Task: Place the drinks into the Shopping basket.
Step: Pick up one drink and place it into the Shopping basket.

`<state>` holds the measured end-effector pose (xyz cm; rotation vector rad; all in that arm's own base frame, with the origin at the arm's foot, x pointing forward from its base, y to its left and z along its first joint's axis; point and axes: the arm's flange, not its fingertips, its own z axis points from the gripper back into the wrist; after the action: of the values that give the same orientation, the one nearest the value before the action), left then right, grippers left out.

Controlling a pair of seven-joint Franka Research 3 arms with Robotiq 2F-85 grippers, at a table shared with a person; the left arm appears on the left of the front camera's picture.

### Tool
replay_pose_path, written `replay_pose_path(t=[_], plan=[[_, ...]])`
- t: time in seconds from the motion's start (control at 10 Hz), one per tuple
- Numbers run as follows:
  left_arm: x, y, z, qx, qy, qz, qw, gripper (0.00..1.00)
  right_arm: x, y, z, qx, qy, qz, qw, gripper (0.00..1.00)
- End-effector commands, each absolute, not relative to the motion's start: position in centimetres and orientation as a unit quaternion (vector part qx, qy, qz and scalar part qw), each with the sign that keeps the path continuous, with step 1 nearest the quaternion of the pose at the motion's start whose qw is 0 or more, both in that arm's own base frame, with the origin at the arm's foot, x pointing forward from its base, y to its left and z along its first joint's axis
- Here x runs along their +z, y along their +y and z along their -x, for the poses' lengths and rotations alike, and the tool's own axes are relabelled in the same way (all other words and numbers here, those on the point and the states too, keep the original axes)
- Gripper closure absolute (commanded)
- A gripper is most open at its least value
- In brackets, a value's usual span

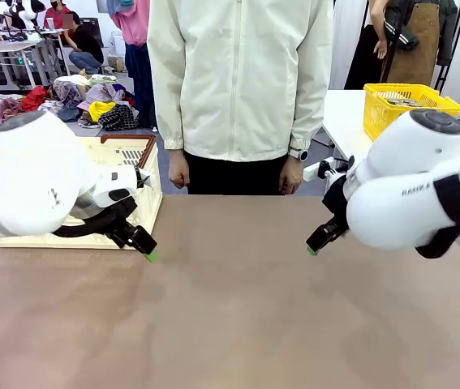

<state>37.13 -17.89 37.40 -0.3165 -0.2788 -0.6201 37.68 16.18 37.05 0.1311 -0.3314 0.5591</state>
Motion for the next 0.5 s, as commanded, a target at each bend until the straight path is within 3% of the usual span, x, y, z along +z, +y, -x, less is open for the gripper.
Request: replay_pose_path(t=[0.0, 0.2, 0.4], plan=[[42.1, -14.1, -36.4, -0.286, -0.09, 0.253, 0.92, 0.0, 41.9, 13.8, -36.5, 0.201, -0.094, -0.181, 0.958, 0.0], [47.5, -9.8, -34.0, -0.327, -0.13, 0.323, 0.879, 0.0, 47.2, 8.8, -33.4, 0.174, -0.079, -0.334, 0.923, 0.0], [53.1, 0.2, -32.2, -0.335, -0.169, 0.407, 0.832, 0.0, 52.1, 0.5, -30.0, 0.121, -0.117, -0.44, 0.882, 0.0]])
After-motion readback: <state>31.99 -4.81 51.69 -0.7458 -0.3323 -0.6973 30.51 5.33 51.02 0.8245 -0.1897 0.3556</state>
